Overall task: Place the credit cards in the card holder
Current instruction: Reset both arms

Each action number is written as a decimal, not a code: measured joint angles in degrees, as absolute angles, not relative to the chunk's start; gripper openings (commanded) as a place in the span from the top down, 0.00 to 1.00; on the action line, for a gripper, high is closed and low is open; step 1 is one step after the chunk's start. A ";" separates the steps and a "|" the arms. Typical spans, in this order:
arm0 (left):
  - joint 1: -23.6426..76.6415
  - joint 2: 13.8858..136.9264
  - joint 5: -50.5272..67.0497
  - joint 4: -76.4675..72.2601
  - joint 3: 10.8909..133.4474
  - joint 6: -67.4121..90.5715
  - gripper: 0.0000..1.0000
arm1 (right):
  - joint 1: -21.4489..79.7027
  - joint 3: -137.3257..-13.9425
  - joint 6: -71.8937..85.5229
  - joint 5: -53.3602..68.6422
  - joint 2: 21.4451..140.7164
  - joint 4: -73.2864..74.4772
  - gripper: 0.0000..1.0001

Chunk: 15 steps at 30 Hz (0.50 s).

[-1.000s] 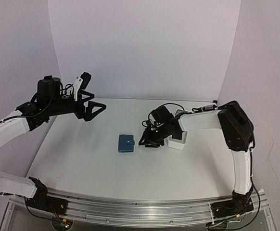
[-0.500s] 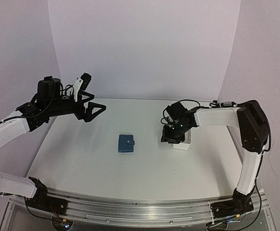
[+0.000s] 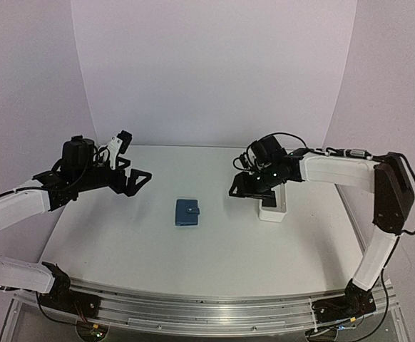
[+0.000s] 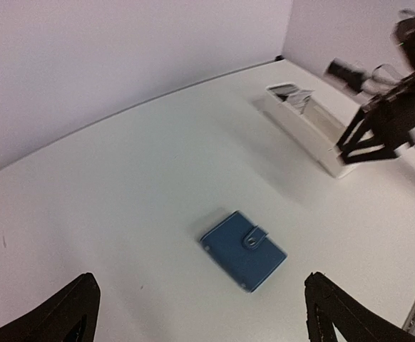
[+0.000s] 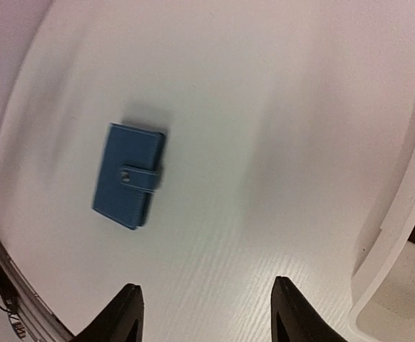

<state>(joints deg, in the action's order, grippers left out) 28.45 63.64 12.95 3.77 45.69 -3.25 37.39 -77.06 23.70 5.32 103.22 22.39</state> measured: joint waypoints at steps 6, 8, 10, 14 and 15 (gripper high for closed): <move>20.05 63.57 -3.60 -5.23 30.22 -1.39 0.01 | 34.17 -70.57 21.50 -2.50 83.92 13.10 0.19; 18.63 62.15 -9.61 -8.51 24.29 -0.32 0.00 | 26.59 -61.80 20.99 -8.60 74.24 8.49 0.16; 18.65 60.49 -11.09 -10.28 21.47 0.38 0.00 | 19.49 -53.34 21.02 -11.99 67.99 5.67 0.09; 18.70 57.63 -13.34 -12.99 18.35 3.55 0.03 | 12.40 -35.99 20.16 -20.86 55.88 3.09 0.02; 18.70 57.36 -13.78 -13.23 18.04 4.12 0.04 | 12.38 -33.01 19.84 -22.44 53.41 3.03 0.02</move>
<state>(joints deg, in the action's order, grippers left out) 18.70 57.36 -13.78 -13.23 18.04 4.12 12.38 -33.01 19.84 -22.44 53.41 3.03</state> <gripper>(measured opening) 0.981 0.965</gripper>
